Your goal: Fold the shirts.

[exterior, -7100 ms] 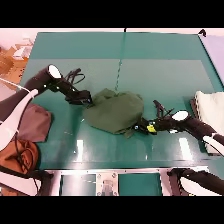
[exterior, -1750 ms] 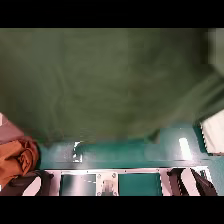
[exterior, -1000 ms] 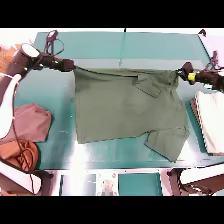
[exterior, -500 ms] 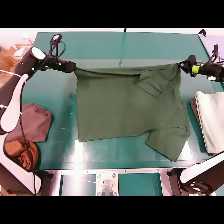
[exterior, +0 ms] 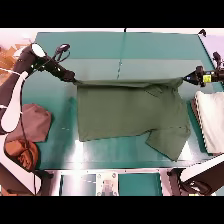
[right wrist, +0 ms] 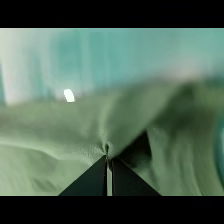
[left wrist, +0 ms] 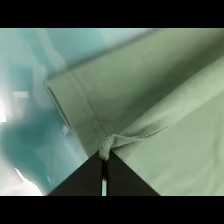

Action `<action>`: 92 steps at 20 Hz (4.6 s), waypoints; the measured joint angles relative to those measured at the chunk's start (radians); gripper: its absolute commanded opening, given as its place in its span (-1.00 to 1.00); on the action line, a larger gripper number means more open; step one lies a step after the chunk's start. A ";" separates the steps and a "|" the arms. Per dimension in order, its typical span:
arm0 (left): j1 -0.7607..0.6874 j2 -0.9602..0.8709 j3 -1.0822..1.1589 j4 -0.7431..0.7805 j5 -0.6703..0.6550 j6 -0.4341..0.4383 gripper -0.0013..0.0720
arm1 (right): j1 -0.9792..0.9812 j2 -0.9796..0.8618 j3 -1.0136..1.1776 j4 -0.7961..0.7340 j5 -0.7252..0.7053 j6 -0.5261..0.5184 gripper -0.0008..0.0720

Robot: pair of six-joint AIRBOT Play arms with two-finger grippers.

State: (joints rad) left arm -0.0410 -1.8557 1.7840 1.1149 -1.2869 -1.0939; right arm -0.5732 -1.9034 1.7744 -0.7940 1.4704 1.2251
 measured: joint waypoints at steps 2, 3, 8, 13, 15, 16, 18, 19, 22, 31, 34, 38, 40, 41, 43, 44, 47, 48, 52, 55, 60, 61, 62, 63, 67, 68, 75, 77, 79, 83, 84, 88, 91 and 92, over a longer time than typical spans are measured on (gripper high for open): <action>-0.016 0.000 -0.021 0.004 -0.032 -0.013 -0.91 | -0.005 0.000 0.001 -0.078 0.037 0.014 -0.91; -0.027 0.000 -0.038 0.006 -0.040 -0.019 -0.91 | -0.006 0.000 0.001 -0.119 0.054 0.020 -0.91; -0.060 0.000 -0.134 0.021 -0.073 -0.048 -0.91 | -0.009 0.000 -0.029 -0.262 0.090 0.033 -0.91; -0.072 0.000 -0.198 0.025 -0.097 -0.076 -0.91 | -0.009 0.000 -0.108 -0.365 0.076 0.045 -0.91; -0.080 0.000 -0.211 0.025 -0.101 -0.079 -0.90 | -0.009 0.000 -0.126 -0.391 0.066 0.047 -0.91; -0.082 0.000 -0.215 0.024 -0.100 -0.080 -0.90 | -0.009 0.000 -0.132 -0.400 0.061 0.048 -0.91; -0.085 0.000 -0.220 0.016 -0.094 -0.082 -0.34 | -0.008 0.000 -0.139 -0.411 0.056 0.048 -0.62; -0.086 0.000 -0.222 0.013 -0.095 -0.083 0.55 | -0.008 0.000 -0.141 -0.417 0.055 0.049 -0.21; -0.084 0.003 -0.219 0.007 -0.122 -0.116 0.63 | -0.006 0.000 -0.135 -0.430 0.076 0.059 -0.16; 0.026 0.143 -0.225 -0.022 -0.339 -0.267 0.62 | -0.026 0.177 -0.138 -0.500 0.195 0.151 -0.43; 0.043 0.299 -0.395 -0.033 -0.298 -0.285 0.33 | -0.051 0.317 -0.248 -0.559 0.195 0.214 -0.90; 0.039 0.588 -0.781 -0.101 -0.147 -0.332 0.13 | -0.087 0.565 -0.526 -0.590 0.126 0.312 -0.90; -0.002 0.740 -0.985 -0.134 -0.047 -0.370 0.13 | -0.098 0.693 -0.680 -0.598 0.063 0.346 -0.90; -0.036 0.807 -1.076 -0.151 0.003 -0.395 0.14 | -0.101 0.748 -0.748 -0.597 0.031 0.361 -0.90; -0.121 0.897 -1.213 -0.186 0.105 -0.444 0.46 | -0.105 0.837 -0.862 -0.598 -0.032 0.387 -0.90; -0.169 0.921 -1.259 -0.200 0.155 -0.471 0.57 | -0.106 0.869 -0.906 -0.591 -0.054 0.394 -0.90; -0.314 0.963 -1.358 -0.220 0.323 -0.568 0.58 | -0.108 0.916 -0.984 -0.542 -0.112 0.409 -0.90; -0.347 0.970 -1.378 -0.224 0.376 -0.596 0.58 | -0.108 0.924 -1.000 -0.520 -0.132 0.412 -0.90; -0.414 0.979 -1.434 -0.237 0.550 -0.695 0.85 | -0.108 0.939 -1.028 -0.455 -0.206 0.412 -0.90; -0.431 0.950 -1.450 -0.288 0.618 -0.730 0.85 | -0.108 0.942 -1.035 -0.432 -0.261 0.413 -0.90; -0.439 0.838 -1.455 -0.475 0.749 -0.669 0.38 | -0.108 0.944 -1.038 -0.399 -0.323 0.413 -0.90; -0.440 0.812 -1.457 -0.499 0.779 -0.647 -0.12 | -0.108 0.944 -1.039 -0.394 -0.327 0.413 -0.90; -0.440 0.785 -1.458 -0.523 0.811 -0.621 -0.68 | -0.108 0.944 -1.039 -0.390 -0.332 0.413 -0.90; -0.441 0.766 -1.456 -0.541 0.837 -0.600 -0.90 | -0.108 0.944 -1.039 -0.385 -0.335 0.413 -0.90; -0.404 0.729 -1.427 -0.561 0.883 -0.512 -0.90 | -0.109 0.944 -1.039 -0.376 -0.340 0.414 -0.22; -0.375 0.724 -1.416 -0.542 0.882 -0.500 -0.90 | -0.109 0.944 -1.039 -0.380 -0.335 0.413 -0.22; -0.159 0.715 -1.360 -0.420 0.709 -0.383 -0.90 | -0.109 0.944 -1.040 -0.418 -0.232 0.414 0.08; -0.139 0.714 -1.345 -0.407 0.686 -0.359 -0.90 | -0.109 0.945 -1.052 -0.454 -0.166 0.422 0.08; -0.128 0.713 -1.333 -0.403 0.666 -0.338 -0.90 | -0.109 0.945 -1.090 -0.499 -0.106 0.436 0.15; -0.121 0.714 -1.322 -0.401 0.646 -0.321 -0.90 | -0.109 0.945 -1.205 -0.544 -0.066 0.448 0.26; -0.119 0.714 -1.321 -0.400 0.642 -0.318 -0.90 | -0.109 0.945 -1.228 -0.544 -0.068 0.447 0.26; -0.118 0.715 -1.318 -0.406 0.639 -0.298 -0.90 | -0.109 0.945 -1.299 -0.474 -0.083 0.401 0.26; -0.117 0.715 -1.318 -0.409 0.639 -0.291 -0.90 | -0.109 0.945 -1.352 -0.392 -0.120 0.354 0.26; -0.117 0.715 -1.318 -0.409 0.639 -0.290 -0.90 | -0.109 0.945 -1.371 -0.369 -0.127 0.341 0.26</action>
State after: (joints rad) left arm -0.1585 -1.1408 0.4664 0.7055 -0.6476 -1.3838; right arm -0.6827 -0.9581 0.4038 -1.1629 1.3434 1.5665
